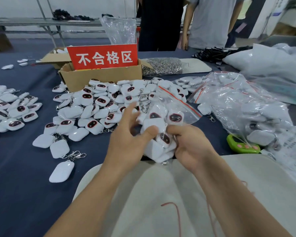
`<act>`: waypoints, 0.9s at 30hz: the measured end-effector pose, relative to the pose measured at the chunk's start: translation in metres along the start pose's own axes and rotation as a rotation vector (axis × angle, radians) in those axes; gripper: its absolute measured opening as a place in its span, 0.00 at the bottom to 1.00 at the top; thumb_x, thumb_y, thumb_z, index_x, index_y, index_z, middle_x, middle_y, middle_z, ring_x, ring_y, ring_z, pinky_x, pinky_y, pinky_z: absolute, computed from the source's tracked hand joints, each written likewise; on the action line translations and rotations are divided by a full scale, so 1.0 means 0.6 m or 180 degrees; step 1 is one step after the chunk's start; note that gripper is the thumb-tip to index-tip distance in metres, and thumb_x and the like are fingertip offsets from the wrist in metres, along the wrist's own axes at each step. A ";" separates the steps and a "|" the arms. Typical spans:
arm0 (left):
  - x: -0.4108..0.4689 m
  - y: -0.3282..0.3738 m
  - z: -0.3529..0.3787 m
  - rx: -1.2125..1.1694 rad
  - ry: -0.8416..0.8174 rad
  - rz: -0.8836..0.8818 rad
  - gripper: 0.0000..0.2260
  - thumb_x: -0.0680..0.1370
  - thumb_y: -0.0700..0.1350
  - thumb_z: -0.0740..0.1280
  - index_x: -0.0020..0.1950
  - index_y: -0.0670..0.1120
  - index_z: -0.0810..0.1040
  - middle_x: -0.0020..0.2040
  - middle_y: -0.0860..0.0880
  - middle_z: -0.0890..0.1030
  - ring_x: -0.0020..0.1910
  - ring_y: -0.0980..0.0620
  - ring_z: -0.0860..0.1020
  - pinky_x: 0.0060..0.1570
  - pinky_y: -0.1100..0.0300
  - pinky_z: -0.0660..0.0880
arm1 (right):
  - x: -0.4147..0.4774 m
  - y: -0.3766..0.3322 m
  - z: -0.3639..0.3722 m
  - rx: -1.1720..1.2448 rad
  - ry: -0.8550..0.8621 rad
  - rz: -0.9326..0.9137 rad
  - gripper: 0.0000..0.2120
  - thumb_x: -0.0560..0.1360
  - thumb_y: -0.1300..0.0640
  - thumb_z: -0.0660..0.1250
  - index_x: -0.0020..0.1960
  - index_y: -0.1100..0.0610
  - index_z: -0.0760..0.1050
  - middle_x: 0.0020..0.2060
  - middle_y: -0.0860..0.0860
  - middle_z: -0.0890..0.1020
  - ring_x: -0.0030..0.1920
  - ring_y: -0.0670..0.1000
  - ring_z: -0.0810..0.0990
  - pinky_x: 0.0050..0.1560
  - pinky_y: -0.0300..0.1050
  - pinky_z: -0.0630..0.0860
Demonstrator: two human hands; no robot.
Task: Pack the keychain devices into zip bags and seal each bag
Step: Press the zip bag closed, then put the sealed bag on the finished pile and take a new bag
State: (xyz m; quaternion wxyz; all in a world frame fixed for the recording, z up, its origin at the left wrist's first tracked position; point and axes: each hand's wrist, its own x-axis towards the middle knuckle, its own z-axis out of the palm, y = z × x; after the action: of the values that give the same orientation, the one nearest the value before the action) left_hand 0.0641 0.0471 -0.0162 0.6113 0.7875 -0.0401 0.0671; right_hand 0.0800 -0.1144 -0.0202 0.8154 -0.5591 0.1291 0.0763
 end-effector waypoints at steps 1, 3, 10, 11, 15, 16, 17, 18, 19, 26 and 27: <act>0.001 -0.003 0.005 -0.0349 -0.0347 -0.0379 0.25 0.73 0.56 0.73 0.70 0.62 0.76 0.60 0.60 0.84 0.58 0.61 0.81 0.64 0.56 0.77 | 0.002 -0.002 -0.009 -0.0033 -0.0082 0.0053 0.11 0.76 0.69 0.65 0.54 0.68 0.83 0.48 0.64 0.87 0.44 0.60 0.86 0.44 0.59 0.79; 0.001 -0.006 0.013 -0.0608 -0.0612 -0.0727 0.12 0.78 0.51 0.71 0.61 0.54 0.83 0.54 0.52 0.87 0.55 0.50 0.85 0.64 0.42 0.78 | 0.005 -0.001 -0.018 -0.0120 -0.0188 0.0019 0.10 0.77 0.65 0.66 0.53 0.66 0.84 0.51 0.65 0.86 0.45 0.61 0.85 0.46 0.59 0.77; 0.002 -0.013 0.017 -0.0818 -0.0055 -0.0733 0.08 0.80 0.41 0.70 0.50 0.52 0.88 0.49 0.47 0.88 0.55 0.40 0.85 0.60 0.40 0.78 | -0.008 0.011 0.007 -0.1181 -0.0328 -0.0535 0.17 0.69 0.52 0.74 0.57 0.53 0.82 0.48 0.54 0.88 0.47 0.57 0.88 0.45 0.60 0.85; 0.001 -0.015 0.019 -0.0784 0.0043 -0.0722 0.07 0.80 0.42 0.71 0.49 0.51 0.88 0.48 0.46 0.88 0.53 0.42 0.85 0.58 0.41 0.80 | -0.009 0.008 0.005 -0.1206 -0.0363 -0.0501 0.16 0.71 0.54 0.74 0.58 0.54 0.82 0.49 0.53 0.88 0.49 0.56 0.88 0.49 0.59 0.86; 0.004 -0.017 0.022 -0.0574 0.0399 -0.0685 0.09 0.79 0.50 0.73 0.41 0.49 0.88 0.41 0.42 0.86 0.39 0.50 0.82 0.36 0.52 0.82 | -0.023 -0.011 -0.007 -0.1336 -0.0279 -0.0246 0.15 0.75 0.51 0.74 0.55 0.60 0.83 0.48 0.63 0.87 0.50 0.67 0.86 0.50 0.63 0.82; 0.005 -0.014 0.025 -0.0373 0.0372 -0.0568 0.12 0.78 0.51 0.73 0.39 0.47 0.87 0.39 0.42 0.86 0.35 0.52 0.81 0.32 0.57 0.80 | -0.031 -0.016 -0.010 -0.1318 -0.0202 -0.0185 0.16 0.74 0.50 0.74 0.54 0.61 0.83 0.48 0.66 0.86 0.47 0.68 0.86 0.47 0.62 0.82; 0.003 -0.010 0.030 -0.0200 0.0286 -0.0417 0.14 0.79 0.52 0.72 0.37 0.45 0.86 0.36 0.42 0.85 0.31 0.54 0.79 0.29 0.60 0.77 | -0.039 -0.019 -0.014 -0.1279 -0.0122 -0.0153 0.15 0.74 0.50 0.74 0.53 0.61 0.83 0.48 0.67 0.86 0.44 0.65 0.86 0.45 0.59 0.81; 0.000 -0.003 0.036 -0.0115 0.0203 -0.0318 0.16 0.79 0.52 0.71 0.36 0.44 0.84 0.33 0.44 0.84 0.28 0.55 0.78 0.26 0.61 0.75 | -0.048 -0.023 -0.020 -0.1242 -0.0045 -0.0147 0.14 0.75 0.51 0.74 0.52 0.61 0.83 0.46 0.66 0.86 0.41 0.62 0.85 0.42 0.55 0.80; -0.002 0.004 0.046 -0.0139 0.0085 -0.0275 0.18 0.80 0.51 0.71 0.34 0.43 0.83 0.30 0.46 0.82 0.26 0.56 0.78 0.23 0.63 0.74 | -0.057 -0.028 -0.028 -0.1214 0.0041 -0.0168 0.12 0.76 0.53 0.74 0.51 0.62 0.82 0.43 0.64 0.87 0.38 0.59 0.85 0.37 0.49 0.80; 0.024 0.091 0.171 -0.0770 -0.0977 -0.0215 0.12 0.80 0.47 0.66 0.39 0.47 0.84 0.34 0.54 0.81 0.36 0.52 0.77 0.41 0.52 0.80 | -0.071 -0.139 -0.143 -0.1025 0.1290 -0.0672 0.14 0.74 0.54 0.76 0.56 0.54 0.76 0.47 0.54 0.85 0.36 0.53 0.83 0.23 0.40 0.72; 0.030 0.111 0.193 -0.1034 -0.1178 -0.0262 0.12 0.80 0.44 0.66 0.41 0.53 0.87 0.39 0.55 0.84 0.40 0.52 0.81 0.45 0.53 0.82 | -0.069 -0.165 -0.166 -0.0918 0.1395 -0.0804 0.13 0.75 0.56 0.76 0.56 0.54 0.75 0.44 0.54 0.85 0.31 0.49 0.81 0.23 0.39 0.72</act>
State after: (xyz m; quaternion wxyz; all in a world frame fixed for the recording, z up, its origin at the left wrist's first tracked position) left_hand 0.0789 -0.0815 0.0221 0.7143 0.6788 -0.1296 -0.1105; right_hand 0.0547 -0.2421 0.0465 0.6832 -0.6841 0.2193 -0.1310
